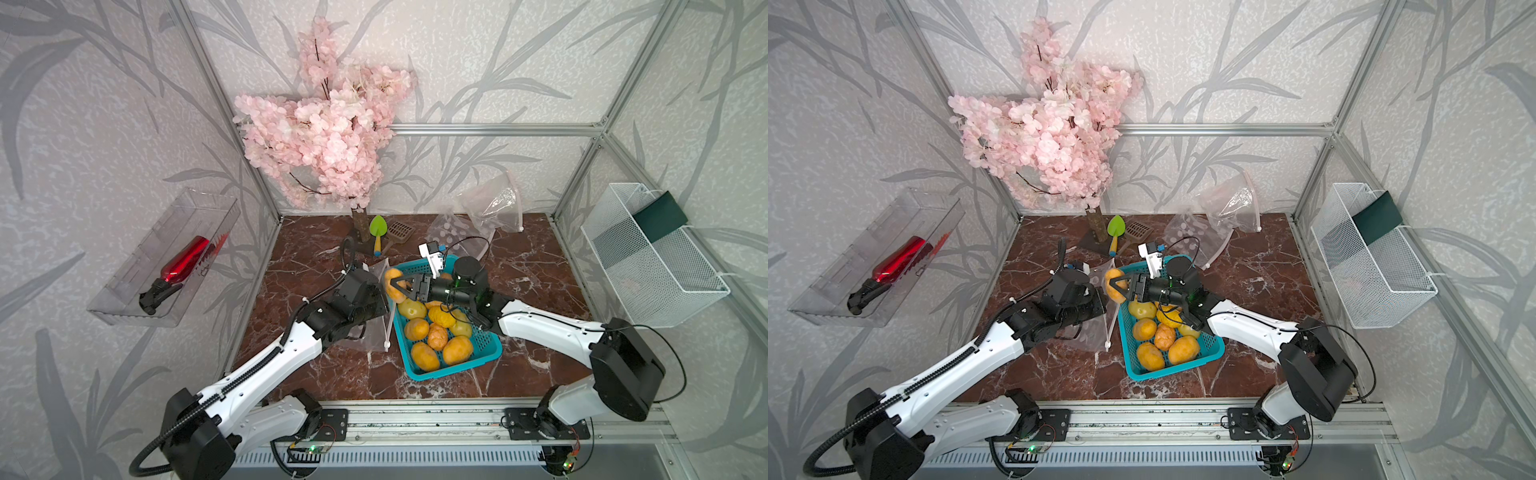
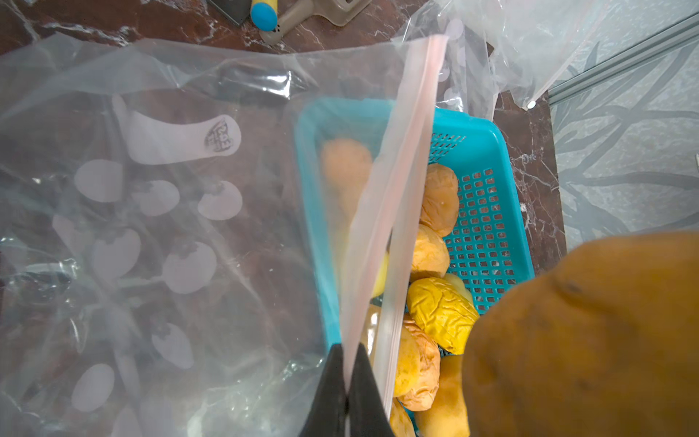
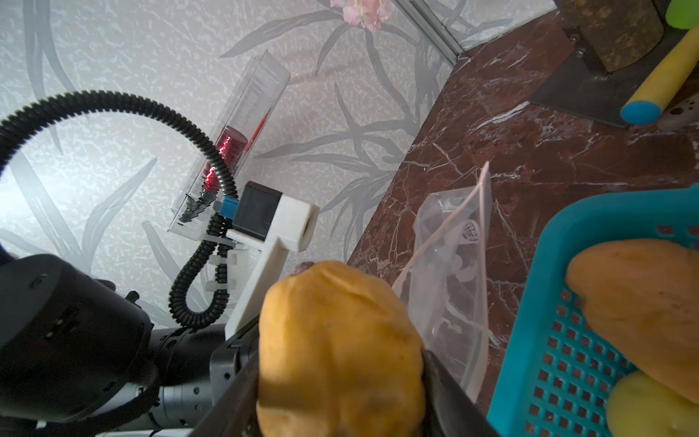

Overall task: Put the potatoes into a zipper bag and zip it
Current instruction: Place the potato into the zipper food storage bag.

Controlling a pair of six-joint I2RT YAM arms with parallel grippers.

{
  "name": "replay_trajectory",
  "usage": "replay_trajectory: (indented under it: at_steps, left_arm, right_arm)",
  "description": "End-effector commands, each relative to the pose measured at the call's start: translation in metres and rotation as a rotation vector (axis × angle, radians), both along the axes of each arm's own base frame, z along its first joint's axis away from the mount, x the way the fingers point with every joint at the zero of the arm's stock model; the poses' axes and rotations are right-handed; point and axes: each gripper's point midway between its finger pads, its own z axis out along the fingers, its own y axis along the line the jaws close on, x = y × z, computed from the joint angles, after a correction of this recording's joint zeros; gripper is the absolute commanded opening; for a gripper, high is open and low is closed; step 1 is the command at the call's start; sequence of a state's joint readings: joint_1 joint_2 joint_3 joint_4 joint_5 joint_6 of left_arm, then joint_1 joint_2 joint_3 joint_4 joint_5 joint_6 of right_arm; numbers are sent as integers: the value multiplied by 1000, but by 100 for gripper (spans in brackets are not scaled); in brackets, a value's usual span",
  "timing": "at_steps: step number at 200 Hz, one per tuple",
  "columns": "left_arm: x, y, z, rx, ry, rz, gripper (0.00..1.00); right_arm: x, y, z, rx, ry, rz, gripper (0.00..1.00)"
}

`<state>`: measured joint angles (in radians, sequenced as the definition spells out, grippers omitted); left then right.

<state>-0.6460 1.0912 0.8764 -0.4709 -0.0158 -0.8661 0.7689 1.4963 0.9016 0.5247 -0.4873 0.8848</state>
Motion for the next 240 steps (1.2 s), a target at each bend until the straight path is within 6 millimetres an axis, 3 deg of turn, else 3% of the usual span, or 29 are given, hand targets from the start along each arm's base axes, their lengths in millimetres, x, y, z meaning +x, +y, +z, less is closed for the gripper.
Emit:
replay_trajectory:
  at_steps: [1, 108, 128, 179, 203, 240]
  left_arm:
    - [4, -9, 24, -81, -27, 1, 0]
    - [-2, -12, 90, -236, -110, -26, 0]
    - [-1, -12, 90, -249, -106, -30, 0]
    - [7, -14, 69, -236, -45, -36, 0]
    - [8, -13, 66, -248, -36, -35, 0]
    - [3, -1, 64, -246, -44, -8, 0]
  right_arm:
    - [3, -5, 18, 44, -31, -34, 5]
    - [19, -2, -40, -93, 1, -102, 2]
    - [11, 0, -44, -228, -75, -125, 2]
    - [-24, 24, -9, -255, -323, 23, 7]
    - [-25, 30, -11, -276, -354, 53, 9]
    - [-11, 39, -34, -391, -356, 67, 23]
